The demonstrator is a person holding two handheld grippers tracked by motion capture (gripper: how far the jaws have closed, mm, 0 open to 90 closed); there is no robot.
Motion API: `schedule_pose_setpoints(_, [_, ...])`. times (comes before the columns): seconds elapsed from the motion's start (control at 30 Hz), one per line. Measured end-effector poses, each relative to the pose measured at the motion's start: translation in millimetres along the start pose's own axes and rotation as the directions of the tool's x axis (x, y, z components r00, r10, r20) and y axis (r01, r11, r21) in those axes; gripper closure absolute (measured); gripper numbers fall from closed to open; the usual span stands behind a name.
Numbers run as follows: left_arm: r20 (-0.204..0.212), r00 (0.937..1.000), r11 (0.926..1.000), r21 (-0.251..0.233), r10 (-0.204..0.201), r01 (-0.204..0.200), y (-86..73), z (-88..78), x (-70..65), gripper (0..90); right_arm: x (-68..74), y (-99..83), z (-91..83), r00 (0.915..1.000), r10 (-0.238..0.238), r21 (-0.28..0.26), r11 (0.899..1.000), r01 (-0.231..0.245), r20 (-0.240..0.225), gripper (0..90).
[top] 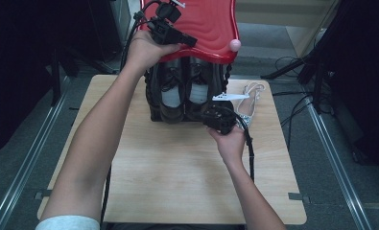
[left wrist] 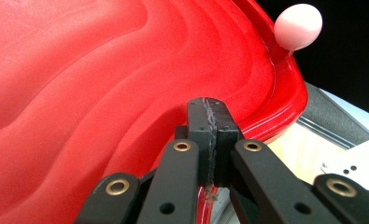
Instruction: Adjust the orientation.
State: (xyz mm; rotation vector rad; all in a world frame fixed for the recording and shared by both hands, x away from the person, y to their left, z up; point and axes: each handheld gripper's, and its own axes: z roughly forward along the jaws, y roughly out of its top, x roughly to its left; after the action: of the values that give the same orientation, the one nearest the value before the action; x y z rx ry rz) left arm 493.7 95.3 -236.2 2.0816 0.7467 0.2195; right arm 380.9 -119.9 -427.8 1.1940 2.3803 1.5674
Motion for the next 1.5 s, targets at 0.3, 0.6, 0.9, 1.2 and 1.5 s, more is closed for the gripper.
schedule_pose_setpoints(0.3, [0.002, 1.0, 1.0, 0.0, 0.0, 0.0, 0.1, 0.1, 0.3, 89.8, -4.8, 2.6, -1.1, 0.9997, 0.021, -0.028, 0.999, -0.021, 0.011, 90.0])
schedule_pose_setpoints(0.6, [0.002, 1.0, 1.0, 0.001, 0.002, -0.002, 0.2, 0.0, 0.5, 89.9, -9.8, 8.2, 0.2, 0.9988, 0.037, -0.044, 0.998, -0.035, 0.033, 90.0])
schedule_pose_setpoints(0.9, [0.001, 1.0, 1.0, 0.0, 0.002, -0.002, 0.0, 0.1, 0.0, 89.9, -14.7, 12.2, -1.5, 0.9975, 0.058, -0.057, 0.997, -0.056, 0.04, 90.0])
schedule_pose_setpoints(1.2, [-0.001, 1.0, 1.0, 0.0, 0.004, -0.004, 0.0, 0.2, 0.0, 89.9, -24.2, 14.0, -8.7, 0.9935, 0.076, -0.089, 0.994, -0.068, 0.085, 90.0])
schedule_pose_setpoints(1.5, [-0.002, 1.0, 1.0, 0.0, 0.004, -0.004, 0.1, 0.4, -0.2, 89.9, -33.7, 16.4, -17.0, 0.9832, 0.07, -0.12, 0.992, -0.05, 0.169, 90.0])
